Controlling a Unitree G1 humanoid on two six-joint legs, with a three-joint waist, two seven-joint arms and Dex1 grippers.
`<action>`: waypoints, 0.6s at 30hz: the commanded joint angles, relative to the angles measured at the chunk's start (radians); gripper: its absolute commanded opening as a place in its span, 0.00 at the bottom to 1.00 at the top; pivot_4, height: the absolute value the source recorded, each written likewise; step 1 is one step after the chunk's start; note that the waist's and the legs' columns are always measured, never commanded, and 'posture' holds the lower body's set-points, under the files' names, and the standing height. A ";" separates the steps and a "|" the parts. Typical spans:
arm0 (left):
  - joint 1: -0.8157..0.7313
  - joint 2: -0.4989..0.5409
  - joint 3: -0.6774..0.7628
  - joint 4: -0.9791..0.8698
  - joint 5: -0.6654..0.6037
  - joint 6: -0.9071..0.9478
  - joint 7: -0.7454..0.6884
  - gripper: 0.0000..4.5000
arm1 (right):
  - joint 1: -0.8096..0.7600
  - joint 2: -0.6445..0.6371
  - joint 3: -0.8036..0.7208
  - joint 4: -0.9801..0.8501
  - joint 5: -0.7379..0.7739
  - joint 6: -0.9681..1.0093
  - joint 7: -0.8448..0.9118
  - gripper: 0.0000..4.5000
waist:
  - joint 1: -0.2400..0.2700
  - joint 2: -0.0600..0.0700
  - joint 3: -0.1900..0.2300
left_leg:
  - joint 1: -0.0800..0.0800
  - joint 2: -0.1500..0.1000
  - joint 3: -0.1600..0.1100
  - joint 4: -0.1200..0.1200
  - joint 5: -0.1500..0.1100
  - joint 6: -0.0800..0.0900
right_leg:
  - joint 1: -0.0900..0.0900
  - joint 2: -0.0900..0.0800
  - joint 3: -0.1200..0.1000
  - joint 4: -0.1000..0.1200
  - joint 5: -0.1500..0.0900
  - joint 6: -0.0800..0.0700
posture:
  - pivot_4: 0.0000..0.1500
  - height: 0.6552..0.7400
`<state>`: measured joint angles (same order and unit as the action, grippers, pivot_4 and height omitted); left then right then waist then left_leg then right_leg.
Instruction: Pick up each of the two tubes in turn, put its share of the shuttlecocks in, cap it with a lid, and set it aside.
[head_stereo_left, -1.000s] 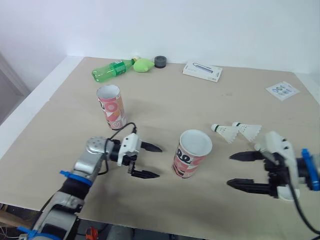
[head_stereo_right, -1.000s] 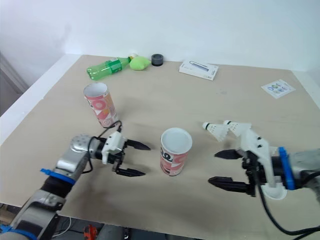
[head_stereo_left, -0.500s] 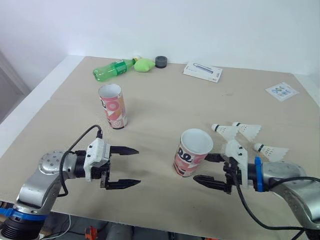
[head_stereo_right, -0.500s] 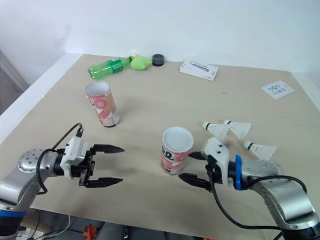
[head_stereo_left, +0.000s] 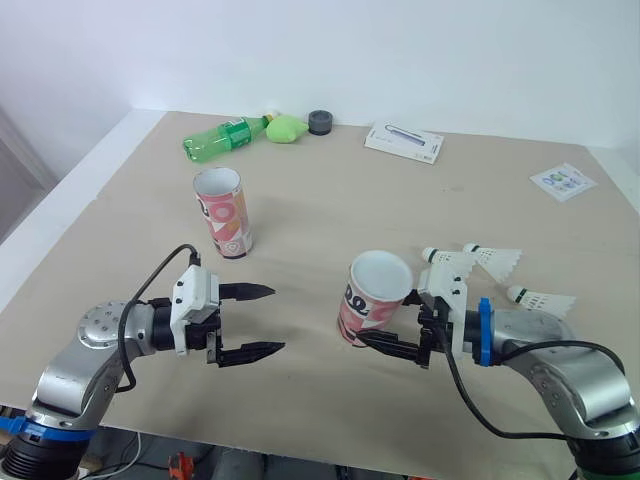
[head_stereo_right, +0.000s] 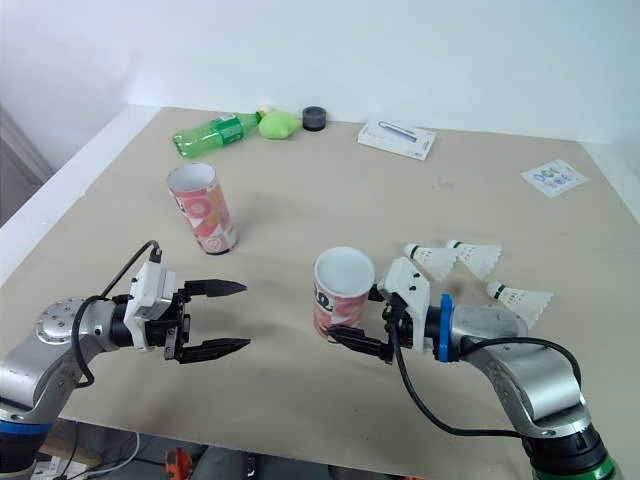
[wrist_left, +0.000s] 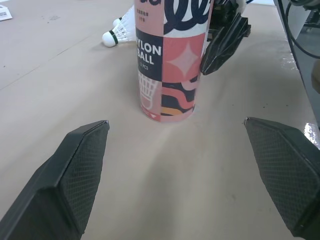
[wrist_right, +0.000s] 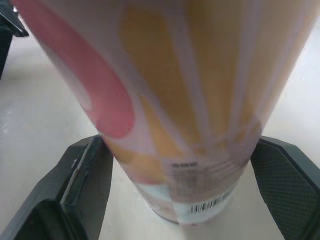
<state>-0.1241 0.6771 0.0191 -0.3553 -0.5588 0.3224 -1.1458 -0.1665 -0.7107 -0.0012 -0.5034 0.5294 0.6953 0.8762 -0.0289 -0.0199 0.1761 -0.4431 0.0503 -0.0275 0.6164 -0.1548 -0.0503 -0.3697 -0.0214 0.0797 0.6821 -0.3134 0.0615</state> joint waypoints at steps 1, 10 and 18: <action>-0.004 0.000 0.014 0.013 -0.004 -0.030 -0.010 1.00 | -0.027 0.021 0.023 0.005 -0.011 -0.024 -0.018 0.99 | 0.000 0.000 0.000 | 0.000 0.000 0.000 0.000 0.000 0.000 | 0.000 0.000 0.000 0.000 0.000 0.000 | 1.00 0.77; -0.005 -0.008 -0.011 0.036 0.011 -0.057 -0.017 1.00 | -0.020 0.015 0.016 0.018 -0.019 -0.040 -0.019 0.75 | 0.000 0.000 0.000 | 0.000 0.000 0.000 0.000 0.000 0.000 | 0.000 0.000 0.000 0.000 0.000 -0.001 | 1.00 0.77; -0.044 -0.034 -0.059 0.068 0.032 -0.075 -0.028 1.00 | -0.004 -0.013 -0.103 -0.031 0.061 -0.004 -0.022 0.75 | 0.004 0.000 0.000 | 0.000 0.000 0.000 0.000 0.000 0.000 | 0.000 0.000 0.000 0.000 0.000 -0.001 | 1.00 0.77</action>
<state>-0.1423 0.6536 -0.0271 -0.2858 -0.5370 0.2673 -1.1661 -0.1735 -0.7041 -0.0244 -0.4759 0.5384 0.6822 0.8535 -0.0251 -0.0200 0.1762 -0.4431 0.0504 -0.0272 0.6164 -0.1547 -0.0504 -0.3698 -0.0214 0.0797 0.6821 -0.3128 0.0607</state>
